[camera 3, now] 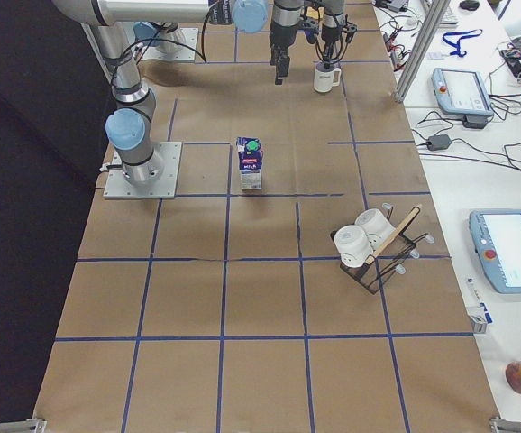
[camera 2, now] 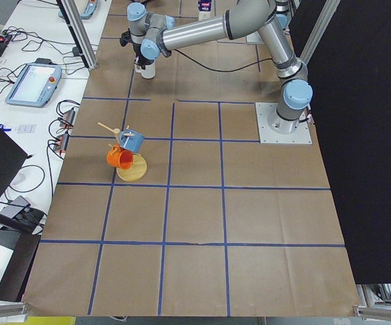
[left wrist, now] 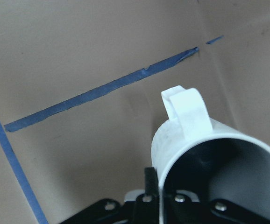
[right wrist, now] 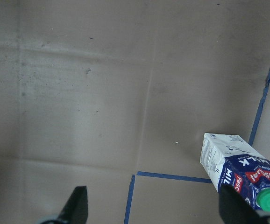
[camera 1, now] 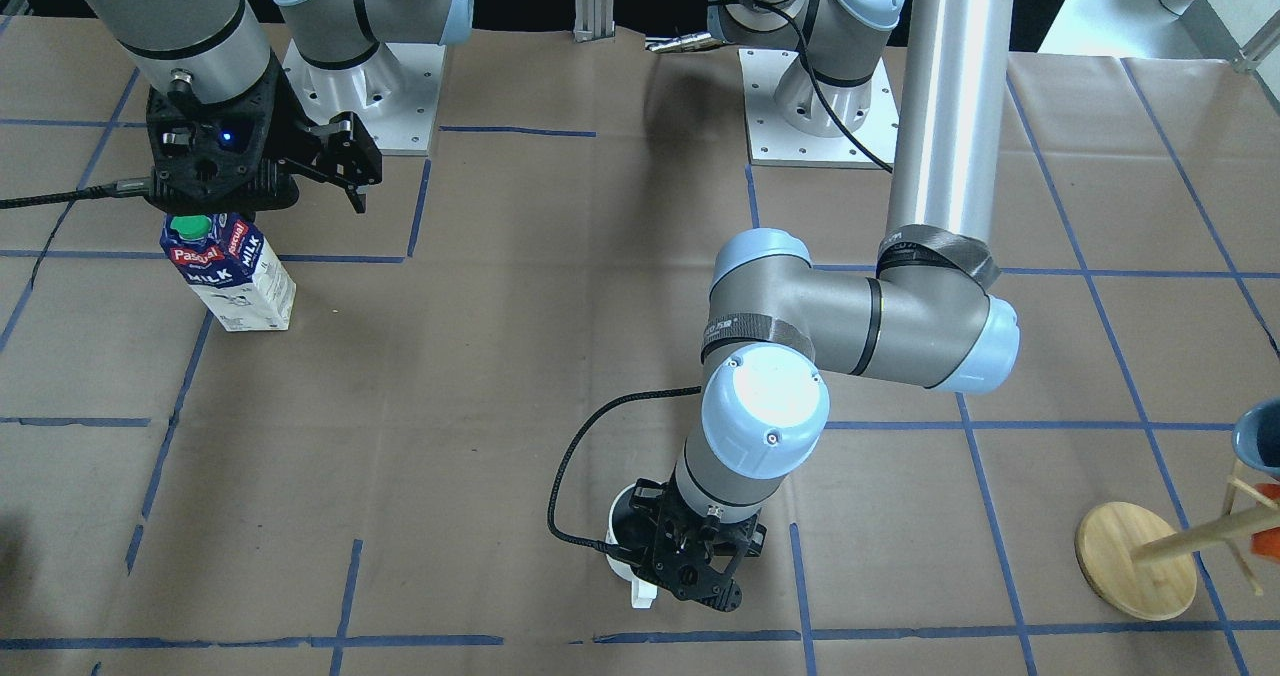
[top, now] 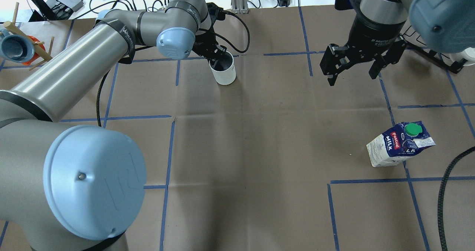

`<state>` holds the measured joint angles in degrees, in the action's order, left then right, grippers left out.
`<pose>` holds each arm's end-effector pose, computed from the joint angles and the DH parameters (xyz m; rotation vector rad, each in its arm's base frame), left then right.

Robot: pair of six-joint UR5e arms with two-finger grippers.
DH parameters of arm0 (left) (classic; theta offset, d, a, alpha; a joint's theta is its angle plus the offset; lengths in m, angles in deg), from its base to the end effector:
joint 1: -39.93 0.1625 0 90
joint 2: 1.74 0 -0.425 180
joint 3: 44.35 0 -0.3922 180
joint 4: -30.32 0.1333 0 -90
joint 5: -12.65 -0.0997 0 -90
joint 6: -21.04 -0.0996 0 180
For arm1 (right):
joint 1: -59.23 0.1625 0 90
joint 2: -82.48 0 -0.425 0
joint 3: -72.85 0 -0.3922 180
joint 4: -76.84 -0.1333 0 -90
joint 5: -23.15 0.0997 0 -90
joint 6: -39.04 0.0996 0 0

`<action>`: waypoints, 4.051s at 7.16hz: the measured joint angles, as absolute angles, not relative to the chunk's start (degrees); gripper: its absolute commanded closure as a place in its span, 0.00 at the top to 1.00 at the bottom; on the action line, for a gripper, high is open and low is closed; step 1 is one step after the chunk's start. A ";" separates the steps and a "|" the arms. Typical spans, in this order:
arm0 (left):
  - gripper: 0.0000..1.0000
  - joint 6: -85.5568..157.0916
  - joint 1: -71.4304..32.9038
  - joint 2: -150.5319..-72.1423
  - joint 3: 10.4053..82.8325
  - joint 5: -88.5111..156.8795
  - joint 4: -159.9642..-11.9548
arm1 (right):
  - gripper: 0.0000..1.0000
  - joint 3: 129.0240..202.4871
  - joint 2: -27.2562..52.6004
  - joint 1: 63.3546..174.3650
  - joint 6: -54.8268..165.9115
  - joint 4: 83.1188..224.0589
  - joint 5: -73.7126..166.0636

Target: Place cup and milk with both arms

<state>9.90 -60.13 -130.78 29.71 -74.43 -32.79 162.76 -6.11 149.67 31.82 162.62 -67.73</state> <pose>-0.2645 -0.6990 0.2461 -0.5709 -3.0364 0.1030 0.1355 -0.4911 0.4696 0.2101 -3.1212 -0.1525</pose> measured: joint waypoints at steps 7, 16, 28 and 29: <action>0.62 10.34 -60.94 -130.92 29.74 -74.44 -33.37 | 1.00 164.74 -7.14 149.37 30.29 163.21 -67.99; 1.00 14.72 -60.17 -114.81 28.79 -74.65 -54.25 | 1.00 168.91 -10.82 140.65 19.45 169.47 -68.66; 1.00 21.24 -56.01 -95.32 34.06 -75.88 -72.35 | 1.00 191.20 -16.25 125.06 0.09 185.37 -65.49; 1.00 21.39 -55.07 -94.94 34.07 -75.92 -72.26 | 1.00 192.25 -16.24 125.06 0.30 185.56 -66.11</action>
<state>21.39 -55.07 -94.94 34.07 -75.92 -72.26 192.25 -16.24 125.06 0.30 185.56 -66.11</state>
